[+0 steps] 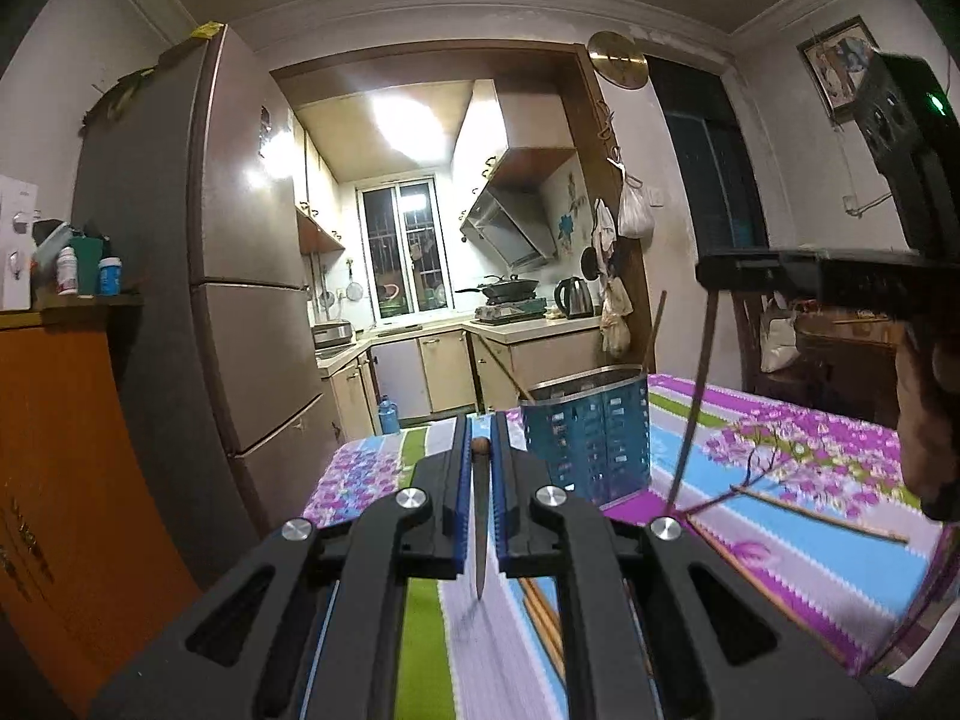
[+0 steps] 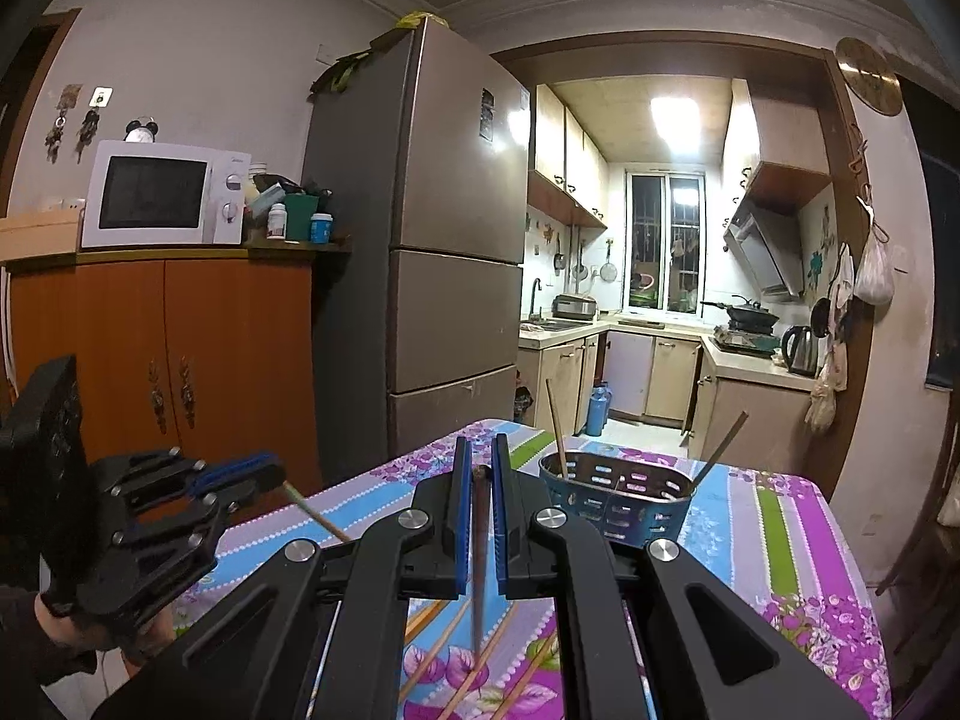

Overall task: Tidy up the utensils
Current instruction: 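Lower the left tool's chopstick into the holder while the right tool inserts its own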

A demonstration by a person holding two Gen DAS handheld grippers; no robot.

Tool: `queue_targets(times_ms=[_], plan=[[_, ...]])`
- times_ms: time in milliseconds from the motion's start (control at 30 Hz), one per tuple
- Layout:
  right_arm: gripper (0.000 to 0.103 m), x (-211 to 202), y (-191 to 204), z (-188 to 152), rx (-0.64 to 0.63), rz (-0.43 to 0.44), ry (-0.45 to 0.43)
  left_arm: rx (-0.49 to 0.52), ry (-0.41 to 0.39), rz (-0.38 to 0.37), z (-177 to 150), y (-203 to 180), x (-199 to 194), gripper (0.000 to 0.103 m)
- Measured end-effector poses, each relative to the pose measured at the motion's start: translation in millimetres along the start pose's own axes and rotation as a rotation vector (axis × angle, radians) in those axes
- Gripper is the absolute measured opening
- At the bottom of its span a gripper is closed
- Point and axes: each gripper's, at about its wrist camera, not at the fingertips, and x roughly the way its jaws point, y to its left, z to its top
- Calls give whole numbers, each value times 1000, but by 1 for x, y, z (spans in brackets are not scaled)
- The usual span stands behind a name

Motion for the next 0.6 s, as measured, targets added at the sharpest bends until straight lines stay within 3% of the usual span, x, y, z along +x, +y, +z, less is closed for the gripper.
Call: queue_targets(times_ms=[233,600], plan=[[7,-3,-11,19,9,-13,-32,-1,-12,-23,37,0,9,5],[7,-12,-57,48,54,-79,-35,-19,4,-135,102,-20,30,5]])
